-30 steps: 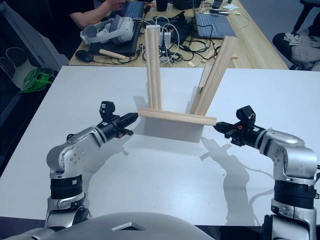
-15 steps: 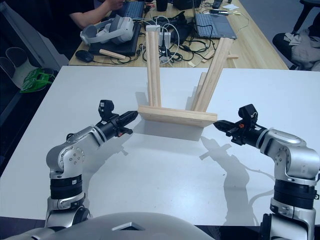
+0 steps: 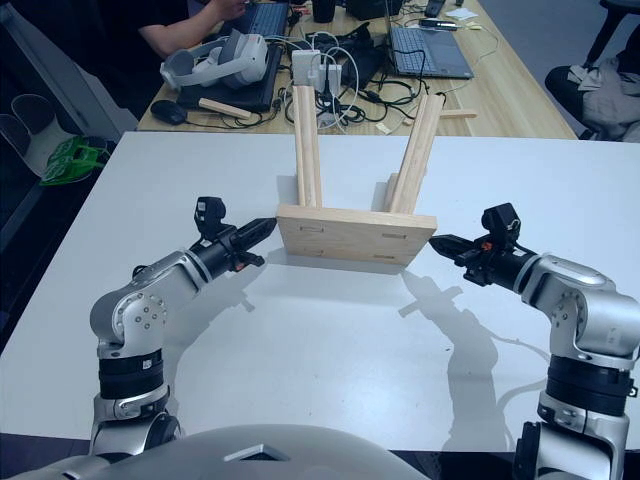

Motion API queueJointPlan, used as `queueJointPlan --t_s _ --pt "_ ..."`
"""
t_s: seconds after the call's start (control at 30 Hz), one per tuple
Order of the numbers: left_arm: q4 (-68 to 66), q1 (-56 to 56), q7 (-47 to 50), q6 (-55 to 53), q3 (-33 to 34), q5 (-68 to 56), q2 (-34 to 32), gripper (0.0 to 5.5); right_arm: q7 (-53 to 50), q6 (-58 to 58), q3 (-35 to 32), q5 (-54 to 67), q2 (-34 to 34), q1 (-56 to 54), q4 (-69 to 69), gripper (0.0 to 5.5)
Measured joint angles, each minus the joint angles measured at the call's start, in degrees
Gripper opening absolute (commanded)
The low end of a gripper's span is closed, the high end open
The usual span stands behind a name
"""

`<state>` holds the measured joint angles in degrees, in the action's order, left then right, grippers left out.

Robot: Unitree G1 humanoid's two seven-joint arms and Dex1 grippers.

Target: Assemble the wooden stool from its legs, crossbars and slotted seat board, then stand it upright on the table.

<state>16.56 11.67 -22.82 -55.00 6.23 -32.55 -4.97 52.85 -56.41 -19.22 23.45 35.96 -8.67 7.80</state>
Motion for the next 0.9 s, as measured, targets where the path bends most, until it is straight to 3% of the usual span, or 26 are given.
queueJointPlan --t_s 0.4,0.57,0.9 --pt "-0.11 1.87 0.25 1.7 -5.02 2.95 -4.09 0.03 2.92 4.59 -0.17 1.59 1.33 0.32 -5.49 0.0" --pt "0.12 2.92 5.05 -1.61 -9.41 6.75 -4.94 0.03 5.3 9.37 1.03 2.63 2.12 1.83 -10.95 0.0" --pt "-4.24 1.92 16.63 -2.29 -12.31 17.07 -3.32 0.03 -7.11 21.09 9.23 -8.85 2.17 -1.76 -23.68 0.0"
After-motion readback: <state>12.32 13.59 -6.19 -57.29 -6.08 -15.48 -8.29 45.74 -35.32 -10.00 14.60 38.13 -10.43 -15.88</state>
